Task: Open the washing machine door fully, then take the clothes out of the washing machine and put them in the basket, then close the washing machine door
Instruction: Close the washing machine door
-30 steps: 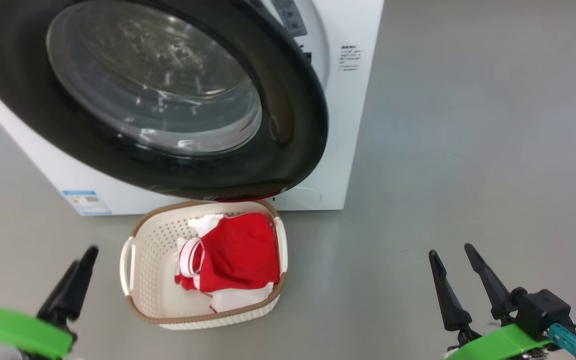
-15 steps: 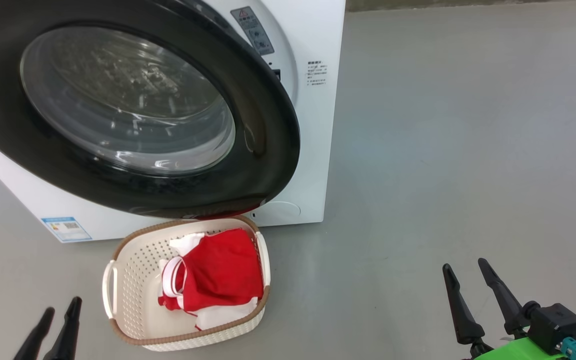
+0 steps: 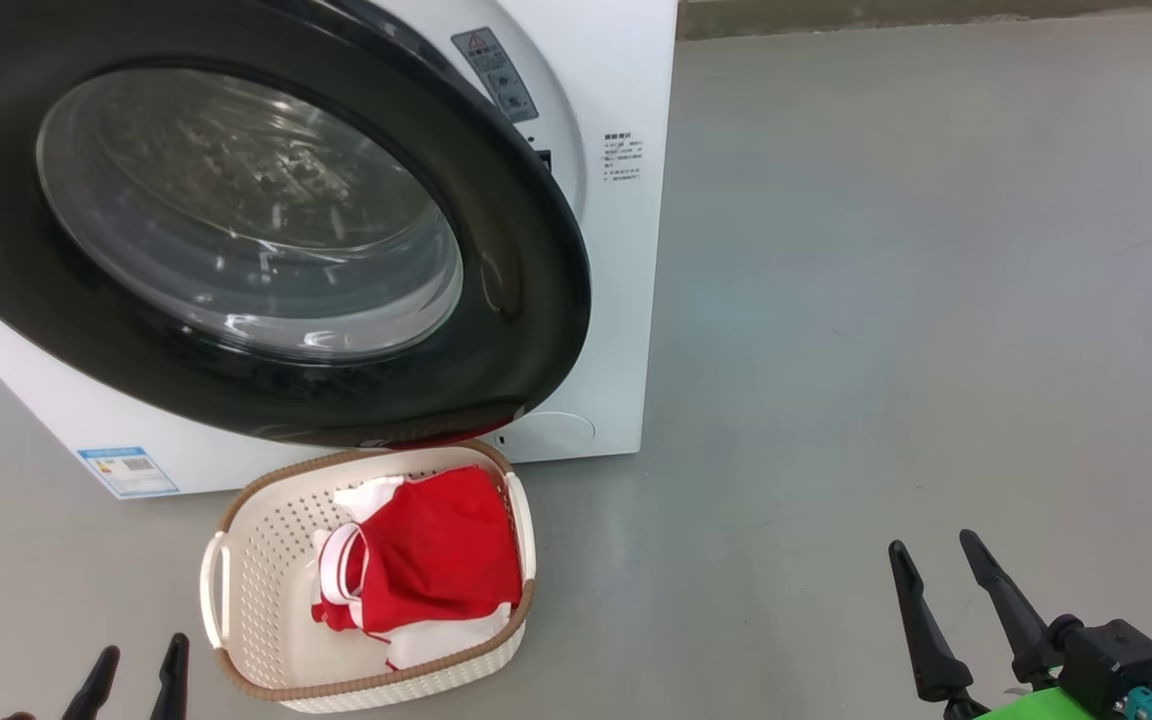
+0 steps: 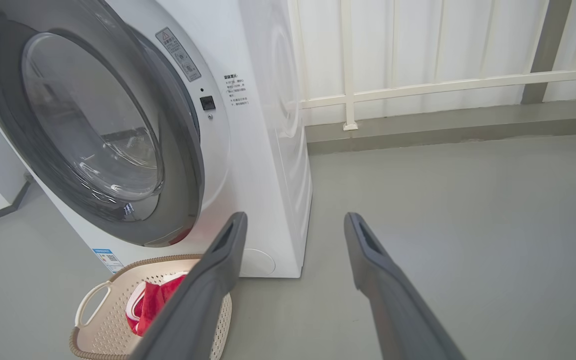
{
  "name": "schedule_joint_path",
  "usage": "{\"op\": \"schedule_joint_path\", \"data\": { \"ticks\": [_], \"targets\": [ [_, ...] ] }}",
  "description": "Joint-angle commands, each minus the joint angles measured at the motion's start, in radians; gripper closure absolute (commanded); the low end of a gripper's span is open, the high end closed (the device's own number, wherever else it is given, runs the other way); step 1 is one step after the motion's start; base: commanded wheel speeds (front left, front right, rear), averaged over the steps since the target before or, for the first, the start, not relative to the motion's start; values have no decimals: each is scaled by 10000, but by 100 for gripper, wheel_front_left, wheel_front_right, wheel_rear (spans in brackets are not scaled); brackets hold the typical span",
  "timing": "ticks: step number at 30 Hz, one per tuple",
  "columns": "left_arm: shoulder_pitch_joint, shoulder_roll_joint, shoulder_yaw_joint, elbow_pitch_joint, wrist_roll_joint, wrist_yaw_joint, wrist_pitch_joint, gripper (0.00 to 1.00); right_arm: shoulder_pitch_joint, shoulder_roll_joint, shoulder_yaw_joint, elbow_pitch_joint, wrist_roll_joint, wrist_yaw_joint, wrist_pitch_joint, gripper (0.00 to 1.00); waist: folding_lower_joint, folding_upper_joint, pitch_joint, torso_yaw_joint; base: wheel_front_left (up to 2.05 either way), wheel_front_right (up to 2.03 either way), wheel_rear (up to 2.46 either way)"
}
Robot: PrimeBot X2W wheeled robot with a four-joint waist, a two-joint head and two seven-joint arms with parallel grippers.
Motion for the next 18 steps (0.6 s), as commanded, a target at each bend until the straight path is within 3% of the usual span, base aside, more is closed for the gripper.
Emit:
{"op": "schedule_joint_path", "data": {
  "ticks": [1, 10, 18],
  "targets": [
    [-163, 150, 599, -265, 331, -29, -123, 0, -114, -86, 165, -284, 98, 16, -48, 0, 0, -1, 23, -4, 0, 0, 0],
    [174, -771, 2036, -993, 2318, -29, -123, 0, -191, -35, 110, -285, 72, 16, -48, 0, 0, -1, 92, -39, 0, 0, 0],
    [463, -1376, 2602, -1465, 3204, -29, -123, 0, -203, -28, 88, -278, 58, 16, -48, 0, 0, -1, 61, -87, 0, 0, 0]
  ]
}}
